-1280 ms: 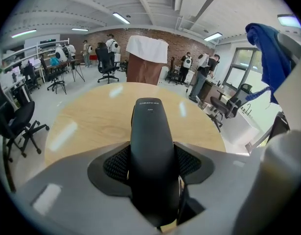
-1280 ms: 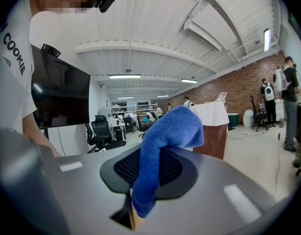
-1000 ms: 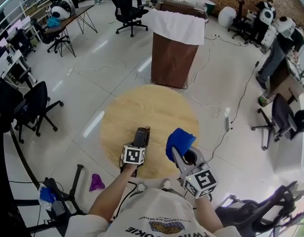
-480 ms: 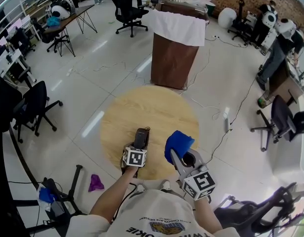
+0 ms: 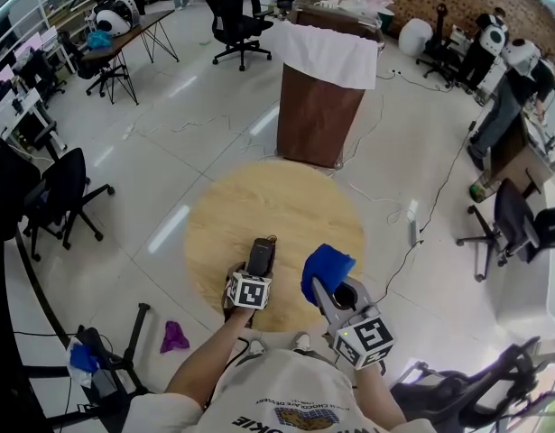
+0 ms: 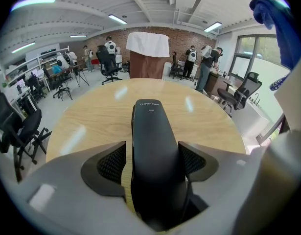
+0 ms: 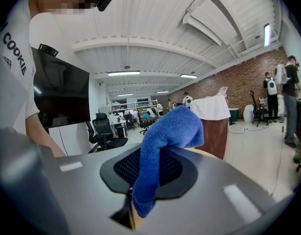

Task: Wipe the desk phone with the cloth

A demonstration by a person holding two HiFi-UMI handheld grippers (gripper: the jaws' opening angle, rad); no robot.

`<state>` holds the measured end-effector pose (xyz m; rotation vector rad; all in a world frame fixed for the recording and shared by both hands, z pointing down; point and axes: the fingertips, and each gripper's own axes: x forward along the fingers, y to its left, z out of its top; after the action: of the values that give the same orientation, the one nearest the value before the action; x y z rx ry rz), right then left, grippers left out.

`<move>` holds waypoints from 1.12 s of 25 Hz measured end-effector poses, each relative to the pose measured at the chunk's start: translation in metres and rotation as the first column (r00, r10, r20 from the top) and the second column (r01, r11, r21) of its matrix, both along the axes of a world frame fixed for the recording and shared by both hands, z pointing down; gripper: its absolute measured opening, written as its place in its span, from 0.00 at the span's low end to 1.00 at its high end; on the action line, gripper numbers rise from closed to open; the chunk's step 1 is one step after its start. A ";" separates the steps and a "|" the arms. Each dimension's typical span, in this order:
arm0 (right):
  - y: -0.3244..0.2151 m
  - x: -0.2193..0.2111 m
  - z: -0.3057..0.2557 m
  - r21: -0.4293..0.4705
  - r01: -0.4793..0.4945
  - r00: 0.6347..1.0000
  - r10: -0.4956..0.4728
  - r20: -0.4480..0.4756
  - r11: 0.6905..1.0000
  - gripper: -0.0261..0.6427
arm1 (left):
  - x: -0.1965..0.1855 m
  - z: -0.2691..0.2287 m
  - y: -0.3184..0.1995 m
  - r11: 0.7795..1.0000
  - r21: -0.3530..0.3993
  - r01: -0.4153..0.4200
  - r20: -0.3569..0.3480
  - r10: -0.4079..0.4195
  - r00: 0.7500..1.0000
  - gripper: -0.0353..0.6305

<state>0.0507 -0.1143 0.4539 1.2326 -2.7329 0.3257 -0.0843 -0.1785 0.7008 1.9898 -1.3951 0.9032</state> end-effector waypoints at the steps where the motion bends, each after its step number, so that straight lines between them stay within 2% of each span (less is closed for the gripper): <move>1: 0.000 0.000 0.001 -0.001 0.001 1.000 -0.001 0.001 1.000 0.13 | 0.000 0.000 0.000 1.000 0.003 -0.001 -0.004 0.001 1.000 0.55; 3: 0.001 -0.001 0.003 -0.004 0.003 1.000 -0.003 0.003 1.000 0.13 | 0.001 -0.001 -0.001 1.000 0.020 0.001 -0.018 -0.001 1.000 0.60; 7: 0.004 -0.007 0.006 -0.012 0.001 1.000 -0.001 -0.001 1.000 0.13 | -0.003 -0.017 -0.005 0.994 0.105 0.011 -0.041 -0.007 0.999 0.61; 11: 0.005 -0.016 0.005 -0.011 0.000 1.000 0.000 -0.008 1.000 0.13 | -0.011 -0.047 -0.012 0.975 0.220 0.027 -0.063 -0.013 0.998 0.61; 14: 0.007 -0.025 0.003 -0.006 0.001 1.000 -0.001 -0.012 1.000 0.13 | -0.012 -0.080 -0.010 0.949 0.311 0.042 -0.140 0.002 0.990 0.60; 19: 0.016 -0.050 0.001 0.004 0.017 1.000 -0.017 -0.014 1.000 0.13 | -0.007 -0.143 0.017 0.895 0.445 0.022 -0.250 0.101 0.963 0.49; 23: 0.027 -0.071 0.002 0.008 0.030 0.999 -0.030 -0.013 1.000 0.13 | -0.007 -0.182 0.044 0.853 0.522 0.003 -0.295 0.178 0.939 0.40; 26: 0.034 -0.083 0.003 0.011 0.034 0.999 -0.034 -0.011 0.999 0.13 | -0.014 -0.205 0.059 0.827 0.563 0.013 -0.321 0.204 0.925 0.29; 28: 0.040 -0.089 0.003 0.014 0.035 0.999 -0.035 -0.012 0.999 0.13 | -0.021 -0.218 0.069 0.812 0.583 0.028 -0.338 0.211 0.917 0.25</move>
<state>-0.0383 -0.0747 0.4568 1.1848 -2.7482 0.2944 -0.1053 -0.1097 0.4831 2.5257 -1.4477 0.0663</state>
